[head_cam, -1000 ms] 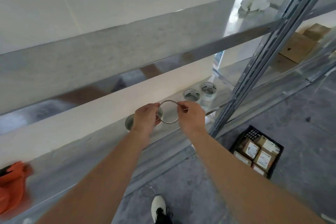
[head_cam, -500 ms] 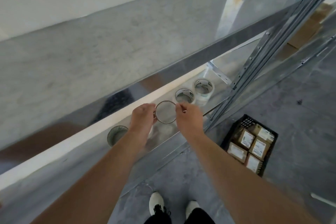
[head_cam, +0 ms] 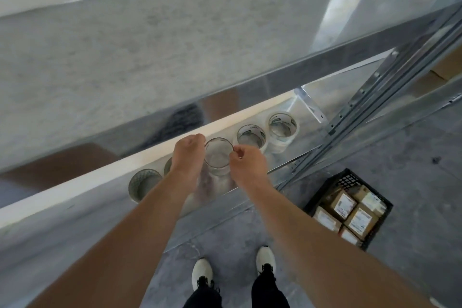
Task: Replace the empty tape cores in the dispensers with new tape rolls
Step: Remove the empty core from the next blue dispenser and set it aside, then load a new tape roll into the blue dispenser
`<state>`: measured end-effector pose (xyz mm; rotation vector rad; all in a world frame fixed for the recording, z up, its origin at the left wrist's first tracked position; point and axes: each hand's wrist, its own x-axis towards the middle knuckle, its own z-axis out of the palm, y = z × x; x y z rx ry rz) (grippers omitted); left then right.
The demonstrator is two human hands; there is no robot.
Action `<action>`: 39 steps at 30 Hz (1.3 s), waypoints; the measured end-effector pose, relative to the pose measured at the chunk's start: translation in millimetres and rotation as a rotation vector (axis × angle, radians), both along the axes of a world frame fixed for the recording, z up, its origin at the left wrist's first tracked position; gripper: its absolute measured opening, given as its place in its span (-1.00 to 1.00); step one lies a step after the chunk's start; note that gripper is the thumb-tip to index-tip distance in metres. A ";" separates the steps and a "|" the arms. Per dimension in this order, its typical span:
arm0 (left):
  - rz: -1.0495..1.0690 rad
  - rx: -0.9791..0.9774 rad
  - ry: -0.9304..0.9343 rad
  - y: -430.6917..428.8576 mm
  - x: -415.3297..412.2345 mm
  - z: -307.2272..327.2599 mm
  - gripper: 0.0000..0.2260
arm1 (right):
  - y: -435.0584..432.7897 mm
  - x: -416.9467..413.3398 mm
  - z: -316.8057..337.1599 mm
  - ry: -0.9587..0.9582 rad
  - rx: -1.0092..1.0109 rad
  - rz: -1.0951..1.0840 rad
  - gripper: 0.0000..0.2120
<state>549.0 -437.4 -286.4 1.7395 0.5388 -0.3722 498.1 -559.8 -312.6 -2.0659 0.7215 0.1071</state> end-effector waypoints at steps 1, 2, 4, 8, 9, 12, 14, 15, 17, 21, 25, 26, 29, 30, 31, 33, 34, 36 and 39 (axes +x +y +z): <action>0.008 -0.007 0.006 -1.7 0.6 0.9 -0.82 | -1.0 1.2 -2.7 0.009 -0.005 0.006 -0.77; 0.013 -0.013 0.006 -2.6 1.3 0.8 -0.83 | -1.0 2.3 -7.1 0.017 -0.011 0.011 -0.77; 0.019 -0.017 0.009 -4.8 0.5 4.6 -0.87 | 0.7 2.6 -16.0 0.032 -0.009 0.015 -0.77; -0.003 -0.024 0.018 -5.5 2.6 2.5 -0.88 | 3.9 -0.7 -23.8 0.014 -0.024 0.033 -0.77; -0.013 -0.014 0.016 -5.3 3.1 1.1 -0.90 | 3.2 -1.8 -23.6 0.007 -0.023 0.039 -0.77; -0.064 0.039 0.000 -5.4 3.5 -0.3 -0.90 | 1.9 -4.2 -23.3 0.002 -0.002 0.045 -0.77; -0.106 0.073 -0.002 -6.5 4.1 -1.2 -0.89 | 2.6 -4.7 -24.5 0.010 -0.009 0.047 -0.76; -0.124 0.091 -0.005 -7.5 4.6 -0.7 -0.87 | 3.5 -4.3 -25.4 0.012 -0.010 0.048 -0.75; -0.142 0.118 -0.008 -9.2 5.5 -0.7 -0.84 | 4.6 -3.8 -27.7 0.009 -0.016 0.055 -0.72; -0.180 0.148 0.000 -11.0 7.0 -7.3 -0.88 | 5.8 -4.7 -33.4 0.003 -0.015 0.065 -0.73; -0.203 0.177 -0.005 -14.1 8.5 -9.5 -0.88 | 6.0 -6.4 -36.0 0.017 0.028 0.063 -0.71; -0.203 0.177 -0.005 -15.3 8.3 -8.4 -0.87 | 5.4 -6.6 -36.9 0.024 0.040 0.061 -0.70; -0.182 0.157 0.015 -18.3 6.0 -3.0 -0.81 | 2.4 -6.8 -38.3 0.053 0.060 0.056 -0.70; -0.174 0.156 0.022 -18.8 5.8 -1.1 -0.82 | 0.7 -7.1 -37.7 0.057 0.056 0.054 -0.70; -0.169 0.154 0.024 -19.2 5.9 1.1 -0.83 | -1.4 -7.2 -35.8 0.057 0.050 0.049 -0.70; -0.172 0.158 0.027 -21.8 8.0 7.5 -0.80 | -8.1 -7.1 -30.0 0.041 0.019 0.034 -0.70; -0.178 0.156 0.029 -24.1 9.3 10.2 -0.78 | -12.6 -6.9 -28.2 0.030 -0.002 0.024 -0.68; -0.195 0.162 0.023 -30.4 12.4 15.3 -0.77 | -22.8 -6.7 -22.2 0.005 -0.041 -0.003 -0.66; -0.207 0.158 -0.009 -43.9 16.1 21.9 -0.77 | -37.5 -5.8 -13.1 -0.036 -0.082 -0.046 -0.67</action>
